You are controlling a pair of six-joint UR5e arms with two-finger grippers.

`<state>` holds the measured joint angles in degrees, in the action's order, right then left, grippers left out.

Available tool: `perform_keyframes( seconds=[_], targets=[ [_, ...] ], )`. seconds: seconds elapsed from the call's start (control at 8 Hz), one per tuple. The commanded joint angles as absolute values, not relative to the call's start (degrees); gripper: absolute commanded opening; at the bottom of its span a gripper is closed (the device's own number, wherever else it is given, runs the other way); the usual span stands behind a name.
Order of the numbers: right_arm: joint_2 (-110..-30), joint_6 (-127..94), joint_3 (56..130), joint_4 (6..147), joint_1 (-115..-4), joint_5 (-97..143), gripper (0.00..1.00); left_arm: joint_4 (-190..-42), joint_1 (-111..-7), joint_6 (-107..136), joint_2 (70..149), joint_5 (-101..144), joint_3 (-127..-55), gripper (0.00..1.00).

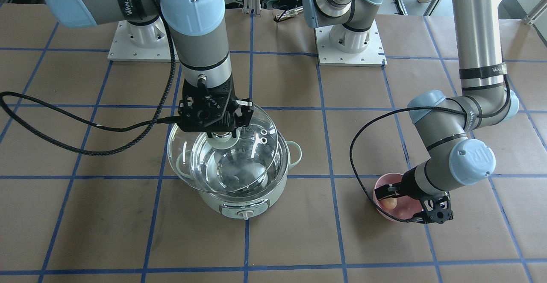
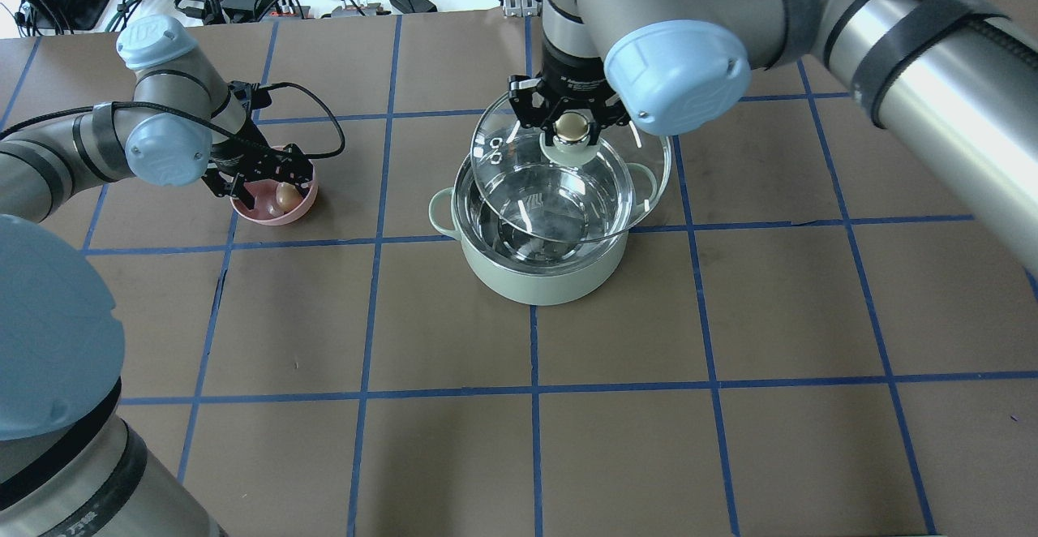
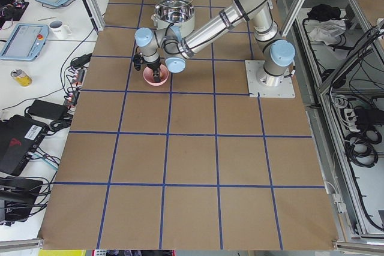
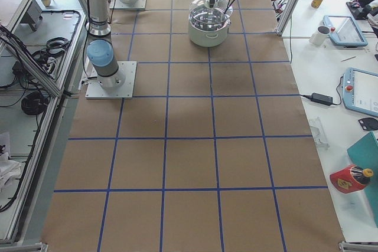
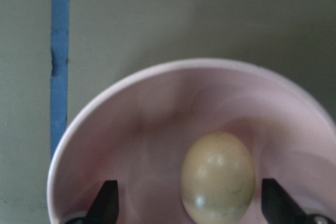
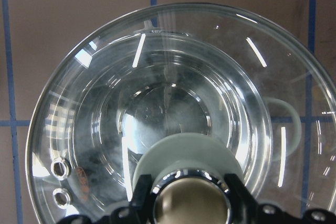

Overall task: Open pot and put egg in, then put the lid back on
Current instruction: 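Grasp the lid knob with the right gripper while the left gripper grasps the egg, then lift the lid off with the right gripper while the left lifts the egg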

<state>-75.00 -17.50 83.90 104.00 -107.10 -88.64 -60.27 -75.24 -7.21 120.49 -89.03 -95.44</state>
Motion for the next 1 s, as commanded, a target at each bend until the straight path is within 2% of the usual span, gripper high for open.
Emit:
perform_keyframes(
  seconds=[0.0,0.12,0.25,0.62,0.88],
  targets=[
    [-77.9,-5.2,84.0,101.5,-97.8,-89.1,0.00,-60.0,-75.2,-7.1,120.6,-86.9,-95.4,0.89],
    [-78.6,-1.1,84.0,100.7,-94.3,-89.6,0.00,-60.0,-75.2,-7.1,120.6,-86.9,-95.4,0.76],
    [-79.1,2.4,84.2,100.6,-92.6,-92.1,0.00,-60.0,-75.2,-7.2,120.6,-86.9,-95.4,0.57],
    [-78.9,9.6,84.7,101.1,-90.5,-93.9,0.00,-60.0,-75.2,-7.6,120.4,-86.9,-95.4,0.17],
    [-79.0,13.6,84.8,100.1,-86.4,-93.3,0.00,-60.0,-75.2,-7.3,119.8,-86.8,-95.3,0.00]
  ],
)
